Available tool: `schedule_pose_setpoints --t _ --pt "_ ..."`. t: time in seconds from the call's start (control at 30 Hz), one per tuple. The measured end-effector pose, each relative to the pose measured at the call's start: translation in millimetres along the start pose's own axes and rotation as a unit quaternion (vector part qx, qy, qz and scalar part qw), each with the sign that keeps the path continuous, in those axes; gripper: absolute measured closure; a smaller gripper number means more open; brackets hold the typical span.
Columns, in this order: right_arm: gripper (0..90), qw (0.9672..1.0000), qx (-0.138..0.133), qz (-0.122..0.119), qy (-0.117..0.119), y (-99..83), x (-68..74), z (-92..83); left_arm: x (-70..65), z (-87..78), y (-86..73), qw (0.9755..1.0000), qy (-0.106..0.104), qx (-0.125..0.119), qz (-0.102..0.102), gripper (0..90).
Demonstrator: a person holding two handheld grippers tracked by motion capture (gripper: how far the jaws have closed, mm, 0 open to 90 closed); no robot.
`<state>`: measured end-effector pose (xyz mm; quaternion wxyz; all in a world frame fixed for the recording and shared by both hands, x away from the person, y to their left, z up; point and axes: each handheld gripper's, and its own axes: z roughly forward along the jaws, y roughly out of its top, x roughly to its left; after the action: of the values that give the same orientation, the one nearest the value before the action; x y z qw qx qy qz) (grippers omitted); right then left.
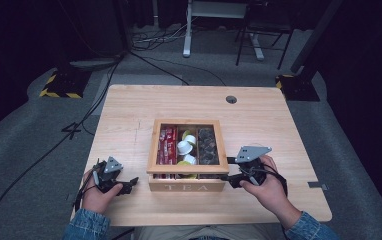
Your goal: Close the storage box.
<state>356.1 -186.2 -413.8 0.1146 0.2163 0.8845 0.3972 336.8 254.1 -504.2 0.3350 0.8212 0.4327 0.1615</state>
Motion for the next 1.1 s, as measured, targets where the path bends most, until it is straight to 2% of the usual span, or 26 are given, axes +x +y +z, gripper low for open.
schedule_pose_setpoints --t 0.43,0.73,0.93,1.0,1.1 --pt "38.2 0.9999 0.011 0.0 0.005 -2.3 2.1 0.2 0.0 0.0 0.0 1.0 0.0 0.0 0.0 15.6" --pt "38.1 0.9996 0.027 -0.001 0.008 -6.0 4.7 2.6 0.3 -0.1 0.3 1.0 0.0 0.001 0.001 15.5" --pt "36.3 0.9988 0.048 -0.01 0.009 -11.3 8.2 5.0 0.2 0.6 0.7 1.0 0.0 0.0 -0.001 15.3" --pt "33.3 0.9994 0.034 -0.004 0.006 -12.5 9.9 4.8 0.1 0.7 0.7 1.0 0.0 0.0 -0.001 15.3" --pt "34.5 0.9999 0.015 -0.002 0.001 -9.2 9.5 -0.3 0.2 0.6 0.7 1.0 0.001 0.0 0.001 15.3"
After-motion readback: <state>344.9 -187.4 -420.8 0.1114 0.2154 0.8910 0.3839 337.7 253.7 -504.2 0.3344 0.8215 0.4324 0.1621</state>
